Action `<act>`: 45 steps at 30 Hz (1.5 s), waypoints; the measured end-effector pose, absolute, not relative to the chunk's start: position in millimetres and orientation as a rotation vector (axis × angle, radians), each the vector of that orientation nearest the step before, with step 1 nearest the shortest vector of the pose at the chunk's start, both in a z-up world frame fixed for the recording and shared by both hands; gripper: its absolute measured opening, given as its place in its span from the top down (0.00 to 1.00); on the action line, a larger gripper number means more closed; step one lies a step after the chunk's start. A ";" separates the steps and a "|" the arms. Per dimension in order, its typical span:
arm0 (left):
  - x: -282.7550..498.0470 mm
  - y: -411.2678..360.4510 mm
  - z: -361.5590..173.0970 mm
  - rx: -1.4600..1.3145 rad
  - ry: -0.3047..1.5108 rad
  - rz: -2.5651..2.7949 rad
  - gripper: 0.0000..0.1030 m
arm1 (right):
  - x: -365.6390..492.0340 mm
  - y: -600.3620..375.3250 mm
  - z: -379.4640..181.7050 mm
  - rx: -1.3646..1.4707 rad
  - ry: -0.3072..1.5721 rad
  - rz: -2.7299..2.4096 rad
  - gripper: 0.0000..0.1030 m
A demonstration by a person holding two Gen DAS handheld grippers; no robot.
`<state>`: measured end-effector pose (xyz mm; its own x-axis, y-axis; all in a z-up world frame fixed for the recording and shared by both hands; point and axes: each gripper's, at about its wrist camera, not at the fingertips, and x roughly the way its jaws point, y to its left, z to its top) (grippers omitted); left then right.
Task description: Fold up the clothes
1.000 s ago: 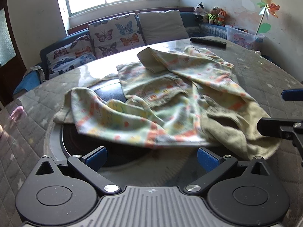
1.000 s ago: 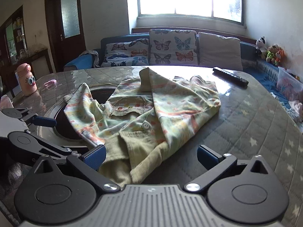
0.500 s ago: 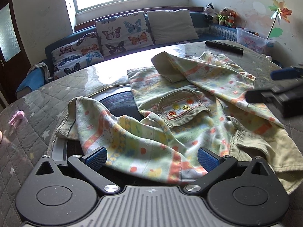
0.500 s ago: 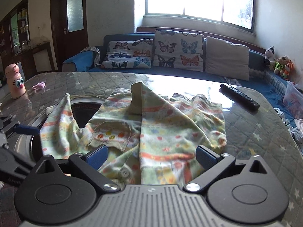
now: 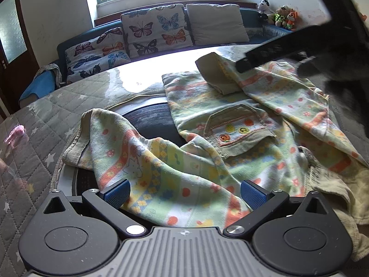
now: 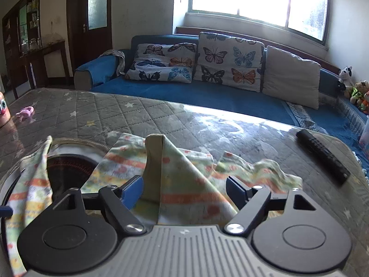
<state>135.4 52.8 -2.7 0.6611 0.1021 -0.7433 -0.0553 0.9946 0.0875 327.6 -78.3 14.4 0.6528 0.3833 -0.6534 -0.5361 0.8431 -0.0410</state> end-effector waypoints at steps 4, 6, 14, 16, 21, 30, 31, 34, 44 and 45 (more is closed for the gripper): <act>139.2 55.4 -4.4 0.054 0.850 0.094 0.00 | 350.3 -64.5 1.3 -0.260 0.709 0.540 0.34; 139.8 55.8 -4.7 0.054 0.850 0.093 0.00 | 360.7 -59.7 -7.0 -0.261 0.729 0.540 0.43; 142.7 57.1 -4.8 0.056 0.841 0.102 0.00 | 358.3 -80.8 -3.2 -0.205 0.729 0.521 0.92; 143.3 56.6 -5.6 0.058 0.842 0.106 0.00 | 351.2 -93.1 5.0 -0.198 0.711 0.499 0.93; 142.6 56.7 0.7 0.057 0.815 0.115 0.00 | 330.6 -132.1 26.4 -0.190 0.670 0.418 0.93; 164.6 62.4 15.9 0.070 0.754 0.111 0.09 | 282.0 -228.8 40.7 -0.133 0.623 0.200 0.93; 169.1 63.1 15.7 0.074 0.754 0.109 0.13 | 275.9 -239.2 40.5 -0.129 0.622 0.172 0.93; 180.6 67.2 15.3 0.080 0.748 0.109 0.15 | 256.7 -269.3 37.9 -0.118 0.629 0.092 0.93; 209.4 58.2 1.7 0.094 0.804 0.032 0.19 | 208.2 -333.1 17.8 -0.052 0.720 -0.108 0.81; 208.9 55.7 -0.8 0.103 0.809 0.024 0.20 | 204.8 -335.1 19.8 -0.055 0.710 -0.122 0.77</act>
<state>208.9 55.7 -0.8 0.6901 0.0607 -0.7212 0.0181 0.9947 0.1011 204.8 -335.1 19.8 0.7518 -0.1307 -0.6464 0.0933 0.9914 -0.0919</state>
